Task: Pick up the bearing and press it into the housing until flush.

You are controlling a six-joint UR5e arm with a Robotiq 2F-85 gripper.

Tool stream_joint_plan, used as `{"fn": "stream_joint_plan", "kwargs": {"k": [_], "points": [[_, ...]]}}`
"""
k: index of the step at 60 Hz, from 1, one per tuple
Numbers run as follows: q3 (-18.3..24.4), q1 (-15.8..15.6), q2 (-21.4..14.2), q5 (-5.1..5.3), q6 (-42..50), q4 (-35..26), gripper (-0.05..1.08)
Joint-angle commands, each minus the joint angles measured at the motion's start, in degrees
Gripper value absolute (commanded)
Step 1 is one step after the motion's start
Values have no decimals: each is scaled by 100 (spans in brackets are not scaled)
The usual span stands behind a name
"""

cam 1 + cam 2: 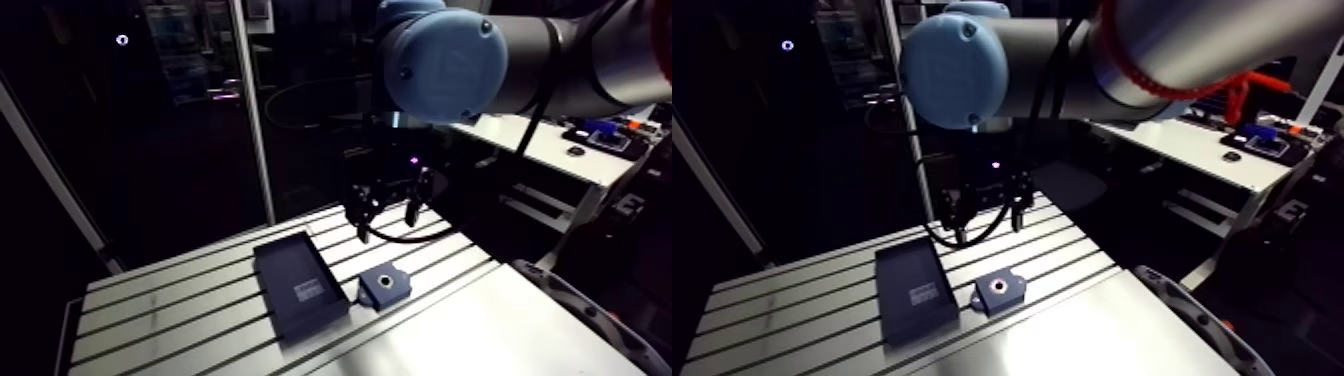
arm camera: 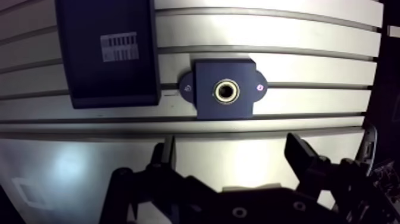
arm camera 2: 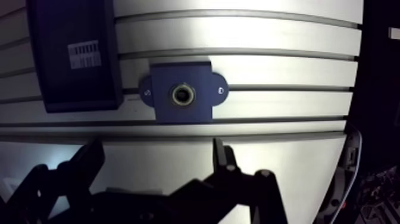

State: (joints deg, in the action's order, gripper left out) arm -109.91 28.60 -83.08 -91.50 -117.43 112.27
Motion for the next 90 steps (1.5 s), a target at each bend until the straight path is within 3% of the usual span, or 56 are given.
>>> {"fn": "stream_joint_plan", "kwargs": {"k": [1,17,23,47,56,64,66,70,90], "points": [[247,-121,-192,22,98,-450,1],[677,-391,-222,39,555,-1047,1],[862,-634,-213,31,772,-1307,1],[1426,-1145,-204,48,1365,-1676,1],[1687,-1479,-188,49,1569,-1702,1],[1906,-1690,-112,115,1664,-1727,1],[2029,-1772,-67,207,1673,-1841,1],[2144,-1802,-40,290,1715,-1926,1],[2492,-1893,-37,269,1719,-2248,1]]}}
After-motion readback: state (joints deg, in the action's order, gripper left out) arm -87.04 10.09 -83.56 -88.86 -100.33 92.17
